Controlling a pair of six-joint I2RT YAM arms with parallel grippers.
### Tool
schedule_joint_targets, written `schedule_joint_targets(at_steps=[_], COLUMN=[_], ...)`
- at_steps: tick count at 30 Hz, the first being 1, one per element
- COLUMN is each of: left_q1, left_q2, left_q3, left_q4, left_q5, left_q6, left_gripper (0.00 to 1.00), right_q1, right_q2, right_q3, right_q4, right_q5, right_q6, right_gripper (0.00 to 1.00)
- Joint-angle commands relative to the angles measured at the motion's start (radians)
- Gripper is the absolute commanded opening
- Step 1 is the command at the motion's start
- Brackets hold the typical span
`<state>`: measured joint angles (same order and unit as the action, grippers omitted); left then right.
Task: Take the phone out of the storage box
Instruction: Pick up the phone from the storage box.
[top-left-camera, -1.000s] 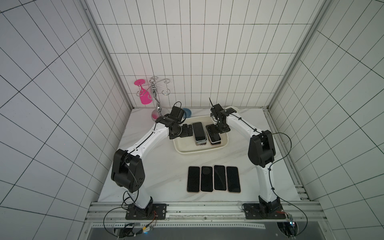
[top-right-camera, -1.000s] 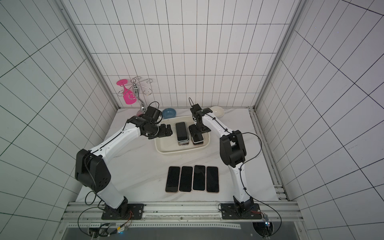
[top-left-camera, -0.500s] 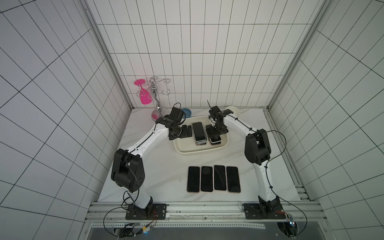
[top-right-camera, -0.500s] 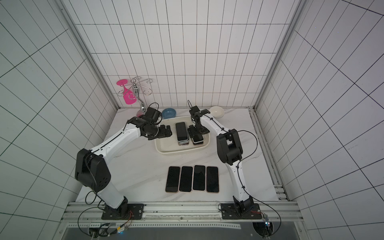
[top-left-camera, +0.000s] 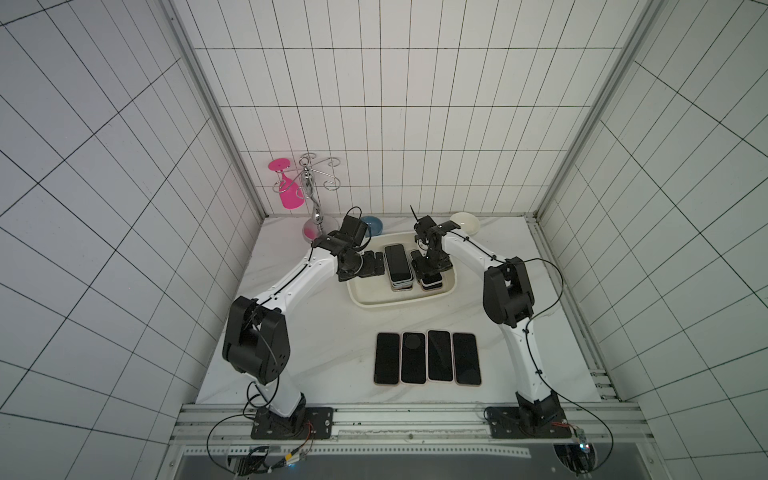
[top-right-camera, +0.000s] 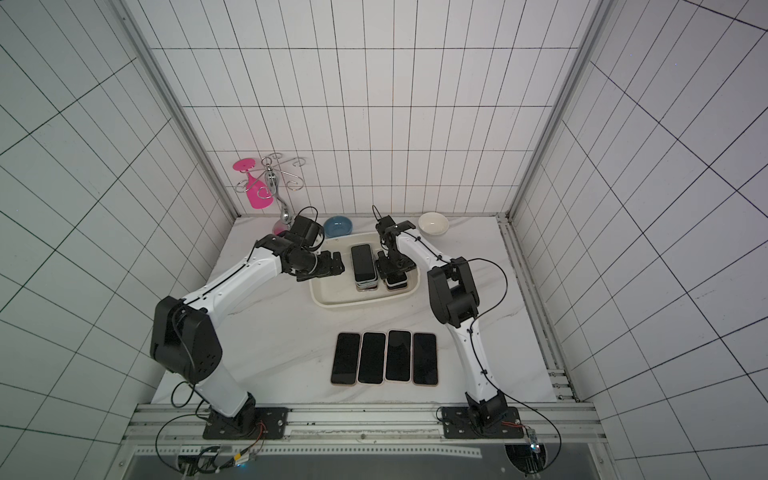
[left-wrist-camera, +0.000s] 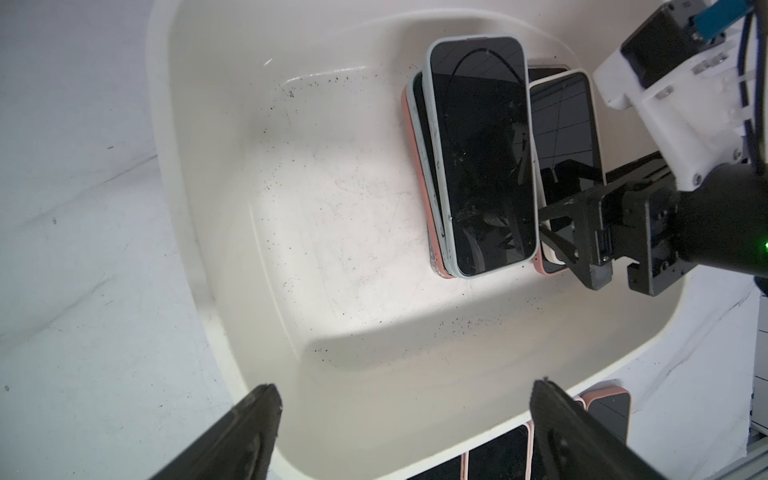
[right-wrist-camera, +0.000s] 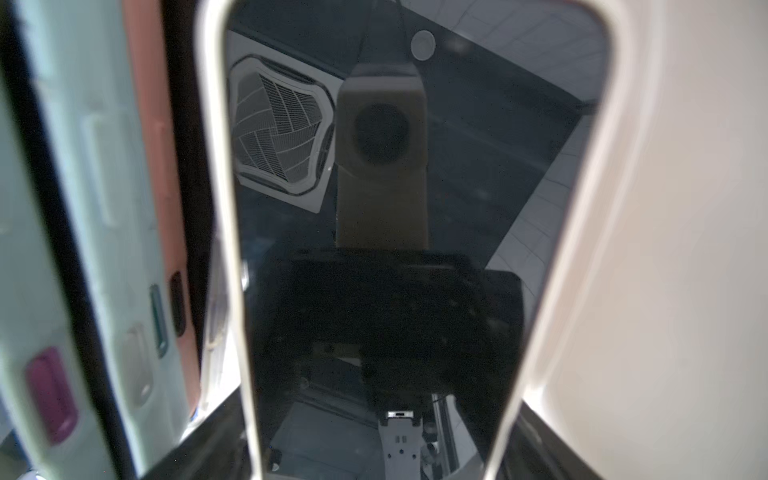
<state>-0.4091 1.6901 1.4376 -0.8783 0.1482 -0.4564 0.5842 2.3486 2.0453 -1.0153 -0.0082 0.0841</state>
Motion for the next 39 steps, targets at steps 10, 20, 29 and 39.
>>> schedule_joint_targets(at_steps=[10, 20, 29, 39], left_q1=[0.006, 0.008, 0.018, -0.026], left_q2=[0.023, 0.025, 0.058, 0.143], left_q3=[0.018, 0.092, -0.040, -0.028], left_q4=[0.016, 0.094, 0.631, 0.782], left_q5=[-0.012, 0.115, 0.466, 0.498], left_q6=[0.014, -0.067, -0.382, -0.510], left_gripper=[0.98, 0.98, 0.86, 0.83], right_q1=[0.002, -0.020, -0.033, -0.030], right_q2=[-0.128, -0.230, -0.400, -0.479], right_q3=[0.026, -0.011, -0.139, -0.212], right_q4=[-0.015, -0.009, 0.006, 0.007], right_q5=[0.023, -0.027, -0.186, -0.370], right_q6=[0.034, 0.048, 0.049, 0.065], right_gripper=[0.59, 0.52, 0.52, 0.51])
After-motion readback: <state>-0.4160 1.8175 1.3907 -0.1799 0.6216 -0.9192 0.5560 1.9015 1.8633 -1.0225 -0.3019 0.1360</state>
